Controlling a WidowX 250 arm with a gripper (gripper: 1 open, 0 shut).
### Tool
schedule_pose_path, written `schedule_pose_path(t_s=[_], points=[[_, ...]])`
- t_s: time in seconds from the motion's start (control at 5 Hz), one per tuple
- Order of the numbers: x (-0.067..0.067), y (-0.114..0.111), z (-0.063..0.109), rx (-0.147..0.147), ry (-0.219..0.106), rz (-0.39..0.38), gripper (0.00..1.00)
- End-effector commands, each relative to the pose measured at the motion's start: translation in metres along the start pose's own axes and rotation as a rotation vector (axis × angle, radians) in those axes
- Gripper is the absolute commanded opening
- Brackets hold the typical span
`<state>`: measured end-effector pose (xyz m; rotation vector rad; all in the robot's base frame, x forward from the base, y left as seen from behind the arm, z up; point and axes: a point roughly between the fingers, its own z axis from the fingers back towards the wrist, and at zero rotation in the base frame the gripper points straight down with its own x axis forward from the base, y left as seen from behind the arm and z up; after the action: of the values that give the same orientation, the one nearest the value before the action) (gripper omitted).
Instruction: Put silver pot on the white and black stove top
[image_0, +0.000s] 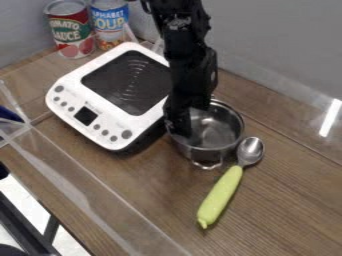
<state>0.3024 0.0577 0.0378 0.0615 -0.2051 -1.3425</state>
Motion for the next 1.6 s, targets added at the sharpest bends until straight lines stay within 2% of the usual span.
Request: schedule_pose_path(t_s=[0.0, 0.2, 0.6, 1.4], points=[[-0.002, 0.01, 0.008, 0.049, 0.002, 0.025, 1.0], [0.005, 0.009, 0.006, 0.055, 0.001, 0.026, 0.0], [0.012, 0.007, 0.005, 0.053, -0.017, -0.058, 0.0], [0.011, 0.035, 0.008, 0.061, -0.022, -0.106, 0.0]])
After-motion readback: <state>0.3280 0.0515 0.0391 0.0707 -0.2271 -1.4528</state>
